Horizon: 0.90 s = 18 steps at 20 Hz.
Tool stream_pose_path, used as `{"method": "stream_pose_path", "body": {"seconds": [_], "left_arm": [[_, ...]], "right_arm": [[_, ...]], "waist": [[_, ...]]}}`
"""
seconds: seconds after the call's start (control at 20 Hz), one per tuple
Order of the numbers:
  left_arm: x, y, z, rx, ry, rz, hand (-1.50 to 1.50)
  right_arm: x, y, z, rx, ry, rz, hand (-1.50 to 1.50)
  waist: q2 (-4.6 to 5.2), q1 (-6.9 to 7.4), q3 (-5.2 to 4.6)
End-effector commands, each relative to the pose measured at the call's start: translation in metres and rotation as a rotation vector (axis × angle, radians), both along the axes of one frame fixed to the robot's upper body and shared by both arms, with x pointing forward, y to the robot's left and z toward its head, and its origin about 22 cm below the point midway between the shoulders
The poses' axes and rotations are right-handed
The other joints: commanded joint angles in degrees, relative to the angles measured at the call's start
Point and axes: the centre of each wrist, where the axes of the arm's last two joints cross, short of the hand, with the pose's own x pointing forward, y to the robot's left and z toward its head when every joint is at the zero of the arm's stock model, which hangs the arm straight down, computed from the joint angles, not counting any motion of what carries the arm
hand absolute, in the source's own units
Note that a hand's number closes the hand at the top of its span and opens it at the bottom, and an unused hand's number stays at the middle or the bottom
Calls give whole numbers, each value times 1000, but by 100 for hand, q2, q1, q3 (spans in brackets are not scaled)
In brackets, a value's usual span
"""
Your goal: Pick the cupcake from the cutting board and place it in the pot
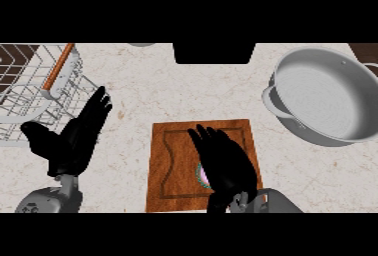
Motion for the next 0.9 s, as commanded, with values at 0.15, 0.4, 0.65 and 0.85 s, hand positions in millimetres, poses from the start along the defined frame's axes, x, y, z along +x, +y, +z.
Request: {"method": "stream_pose_path", "body": {"seconds": [0.15, 0.4, 0.65, 0.85], "left_arm": [[-12, 9, 8, -7, 10, 14, 0], [-1, -4, -2, -12, 4, 6, 0], [16, -14, -15, -4, 4, 15, 0], [2, 5, 21, 11, 2, -3, 0]], "right_arm": [[10, 8, -20, -157, 59, -51, -150], [30, -2, -23, -174, 91, -39, -150], [27, 14, -43, -157, 78, -37, -150], [5, 7, -73, -42, 22, 80, 150]], "waist": [[-8, 21, 2], [2, 0, 1], [6, -16, 1], [-1, 11, 6]]}}
